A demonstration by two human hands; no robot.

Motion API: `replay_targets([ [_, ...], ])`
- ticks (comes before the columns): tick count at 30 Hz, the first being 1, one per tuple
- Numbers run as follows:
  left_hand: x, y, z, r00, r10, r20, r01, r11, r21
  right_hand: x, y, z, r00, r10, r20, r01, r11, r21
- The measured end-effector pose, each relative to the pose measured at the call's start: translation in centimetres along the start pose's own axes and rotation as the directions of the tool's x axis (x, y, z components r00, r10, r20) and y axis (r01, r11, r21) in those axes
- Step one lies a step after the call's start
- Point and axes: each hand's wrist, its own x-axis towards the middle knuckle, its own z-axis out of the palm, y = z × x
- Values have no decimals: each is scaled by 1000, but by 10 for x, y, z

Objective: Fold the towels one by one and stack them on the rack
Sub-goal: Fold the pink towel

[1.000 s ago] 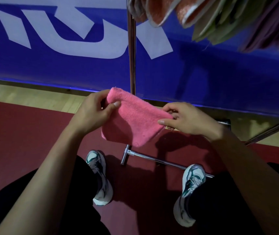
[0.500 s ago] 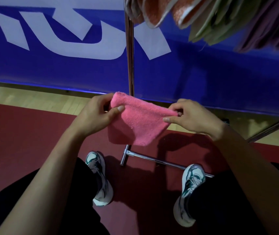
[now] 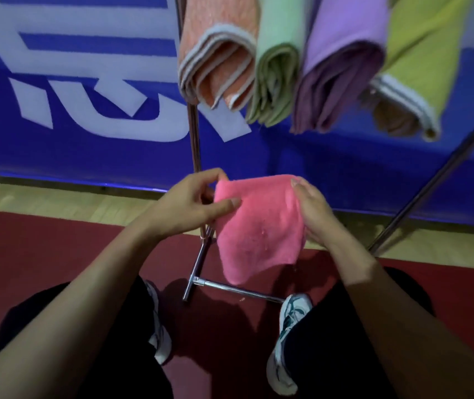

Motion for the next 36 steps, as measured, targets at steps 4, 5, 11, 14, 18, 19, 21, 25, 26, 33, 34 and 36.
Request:
replay_targets([
  [4, -4, 60, 21, 977, 213, -5, -210, 967, 144, -35, -20, -20, 984, -98, -146, 91, 994, -52],
  [5, -6, 77, 24, 963, 268, -26, -260, 951, 167, -46, -28, -30, 975, -151, -164, 138, 987, -84],
  [11, -5, 171, 65, 888, 439, 136, -454, 884, 111, -103, -53, -93, 943, -232, -238, 257, 963, 81],
  [14, 6, 218, 85, 876, 455, 158, -476, 868, 141, -121, -66, -116, 956, -120, -268, 200, 934, 296],
  [18, 24, 282, 101, 843, 490, 220, -524, 842, 132, -136, -89, -151, 965, -88, -248, 188, 889, 417],
  [19, 28, 297, 103, 840, 490, 234, -530, 834, 154, -136, -95, -159, 961, -91, -262, 199, 884, 423],
  [21, 41, 321, 103, 855, 472, 216, -514, 827, 226, -137, -110, -174, 954, -102, -282, 220, 876, 429],
  [25, 76, 351, 92, 943, 276, 186, -286, 957, 34, -133, -143, -188, 947, -131, -292, 236, 903, 360],
  [26, 85, 354, 86, 947, 223, 233, -222, 975, -31, -130, -148, -190, 945, -113, -307, 226, 904, 364],
  [33, 142, 369, 64, 949, 190, 253, -186, 982, -37, -89, -184, -194, 972, 37, -234, 103, 823, 559],
  [34, 148, 371, 63, 958, 200, 204, -207, 978, 16, -83, -188, -193, 968, 43, -249, 102, 833, 544],
  [36, 162, 374, 64, 971, 221, 88, -230, 967, 109, -71, -196, -193, 972, 71, -224, 60, 846, 529],
])
